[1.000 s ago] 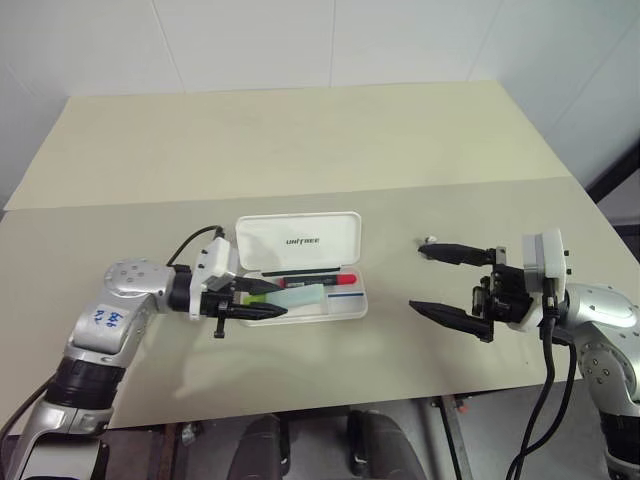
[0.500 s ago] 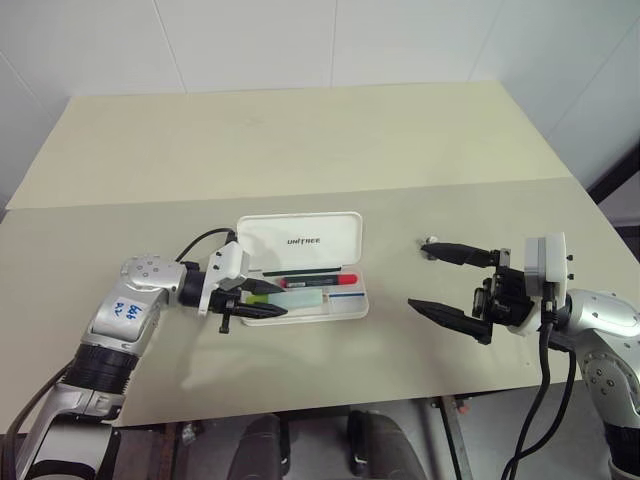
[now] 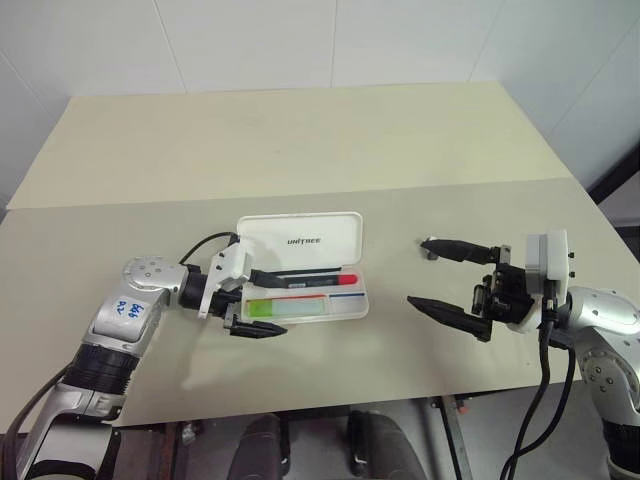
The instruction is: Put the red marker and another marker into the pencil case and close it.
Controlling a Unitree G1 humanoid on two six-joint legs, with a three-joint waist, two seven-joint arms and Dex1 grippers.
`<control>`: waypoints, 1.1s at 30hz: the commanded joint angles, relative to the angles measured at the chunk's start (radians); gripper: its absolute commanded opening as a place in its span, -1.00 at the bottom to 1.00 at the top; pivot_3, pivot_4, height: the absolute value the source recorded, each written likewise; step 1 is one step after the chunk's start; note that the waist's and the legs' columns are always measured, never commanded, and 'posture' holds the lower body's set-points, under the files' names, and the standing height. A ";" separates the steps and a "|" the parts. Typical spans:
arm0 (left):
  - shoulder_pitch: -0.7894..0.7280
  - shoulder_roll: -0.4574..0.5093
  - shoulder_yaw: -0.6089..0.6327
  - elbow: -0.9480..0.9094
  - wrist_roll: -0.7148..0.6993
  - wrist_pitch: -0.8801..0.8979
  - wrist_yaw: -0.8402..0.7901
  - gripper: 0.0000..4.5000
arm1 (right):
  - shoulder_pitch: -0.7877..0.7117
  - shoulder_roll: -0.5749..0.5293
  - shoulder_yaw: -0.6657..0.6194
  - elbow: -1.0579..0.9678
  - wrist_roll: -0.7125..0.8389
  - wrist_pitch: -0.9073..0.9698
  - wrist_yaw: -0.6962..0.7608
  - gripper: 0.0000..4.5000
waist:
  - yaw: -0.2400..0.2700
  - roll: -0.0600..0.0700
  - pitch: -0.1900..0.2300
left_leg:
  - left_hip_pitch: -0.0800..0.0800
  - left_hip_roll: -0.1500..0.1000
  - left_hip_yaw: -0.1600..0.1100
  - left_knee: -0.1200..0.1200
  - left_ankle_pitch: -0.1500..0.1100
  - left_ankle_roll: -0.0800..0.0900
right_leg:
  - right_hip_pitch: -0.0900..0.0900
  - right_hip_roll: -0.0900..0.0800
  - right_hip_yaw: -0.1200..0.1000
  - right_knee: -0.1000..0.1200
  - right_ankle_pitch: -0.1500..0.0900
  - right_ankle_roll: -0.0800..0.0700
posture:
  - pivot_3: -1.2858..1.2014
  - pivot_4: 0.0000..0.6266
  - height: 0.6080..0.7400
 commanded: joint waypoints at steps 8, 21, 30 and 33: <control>-0.025 -0.047 0.105 -0.086 -0.132 -0.004 0.020 0.99 | -0.054 0.106 0.067 0.065 -0.285 0.170 -0.491 1.00 | -0.003 0.000 0.000 | 0.000 0.000 0.000 0.001 0.000 0.000 | 0.000 -0.001 0.000 0.001 0.000 0.000 | 0.03 -0.52 1.00; -0.018 -0.020 0.140 -0.149 -0.143 0.014 0.053 0.99 | -0.117 0.423 0.131 0.187 -0.504 0.206 -0.911 1.00 | -0.008 -0.001 -0.001 | 0.000 0.001 0.000 0.000 0.001 0.000 | -0.001 0.001 0.001 0.001 0.002 -0.001 | 0.03 -0.52 1.00; -0.005 0.000 0.170 -0.195 -0.161 0.046 0.083 0.99 | -0.173 0.487 0.119 0.366 -0.574 0.079 -0.975 1.00 | -0.008 -0.001 -0.001 | 0.000 0.001 0.001 0.000 0.001 0.000 | -0.001 0.007 0.003 0.001 0.002 0.000 | 0.03 -0.52 1.00; 0.000 0.017 0.190 -0.191 -0.164 0.039 0.083 1.00 | -0.199 0.480 0.111 0.449 -0.601 0.012 -0.991 0.82 | -0.011 -0.001 -0.001 | 0.000 0.002 0.002 0.000 0.002 0.000 | -0.001 0.007 0.004 0.001 0.003 -0.001 | 0.03 -0.52 1.00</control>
